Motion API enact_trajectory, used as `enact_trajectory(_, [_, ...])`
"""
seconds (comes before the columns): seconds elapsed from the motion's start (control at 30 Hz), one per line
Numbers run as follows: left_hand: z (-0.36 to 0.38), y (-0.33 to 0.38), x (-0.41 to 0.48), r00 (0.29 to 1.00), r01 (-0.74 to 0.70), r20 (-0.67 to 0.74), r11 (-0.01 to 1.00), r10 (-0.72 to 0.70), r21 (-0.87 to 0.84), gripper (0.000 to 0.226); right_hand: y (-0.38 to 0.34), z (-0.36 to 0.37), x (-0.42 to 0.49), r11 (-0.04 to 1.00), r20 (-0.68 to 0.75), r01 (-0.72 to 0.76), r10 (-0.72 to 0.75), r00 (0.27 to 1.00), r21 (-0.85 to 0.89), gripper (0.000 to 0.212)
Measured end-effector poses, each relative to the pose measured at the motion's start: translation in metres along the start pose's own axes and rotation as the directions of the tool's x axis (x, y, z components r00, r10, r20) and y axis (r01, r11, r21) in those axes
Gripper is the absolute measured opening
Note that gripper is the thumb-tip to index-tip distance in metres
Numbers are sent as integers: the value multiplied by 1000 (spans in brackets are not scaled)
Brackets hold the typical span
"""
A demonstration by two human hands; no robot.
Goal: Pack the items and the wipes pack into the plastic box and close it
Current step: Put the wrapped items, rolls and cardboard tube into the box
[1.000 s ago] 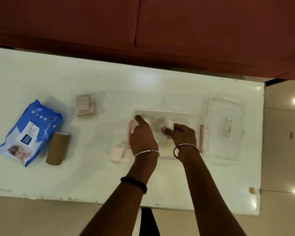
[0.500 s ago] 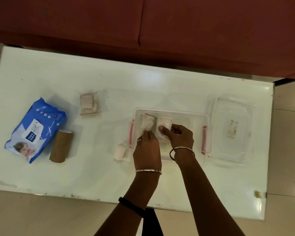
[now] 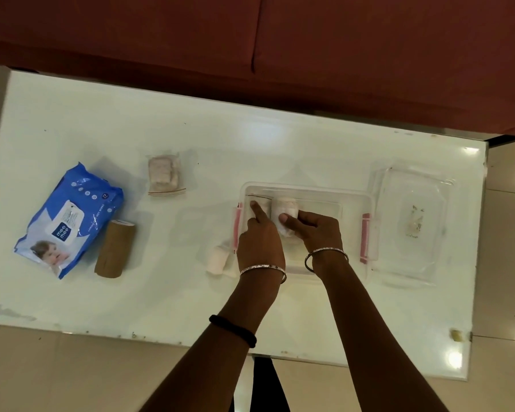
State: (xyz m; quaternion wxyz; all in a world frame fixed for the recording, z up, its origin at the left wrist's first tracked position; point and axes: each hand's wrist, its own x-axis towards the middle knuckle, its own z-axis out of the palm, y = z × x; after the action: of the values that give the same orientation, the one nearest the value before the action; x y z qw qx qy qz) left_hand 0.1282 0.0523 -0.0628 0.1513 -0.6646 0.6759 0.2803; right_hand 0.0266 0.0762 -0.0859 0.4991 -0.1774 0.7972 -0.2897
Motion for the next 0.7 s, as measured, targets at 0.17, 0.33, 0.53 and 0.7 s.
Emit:
enact_trajectory(0.17, [-26,-8,-11,997,-76,-26,989,73,-124,60,-3,-5,-8,999,-89,-24,26,996,33,31])
enact_trajectory(0.33, [-58,-60,-29,946,-187,-320,887,47,-423,23,-13,-11,-28,991,-315,86,-51,948,98,9])
enact_trajectory(0.53, [-66,-158,-12,902,-66,-412,904,-127,-423,17,-52,37,-61,915,-396,383,-400,826,-124,11])
enact_trajectory(0.7, [-59,-223,-5,893,206,-338,938,-297,-280,32,-83,112,-65,790,-213,576,-612,761,-211,10])
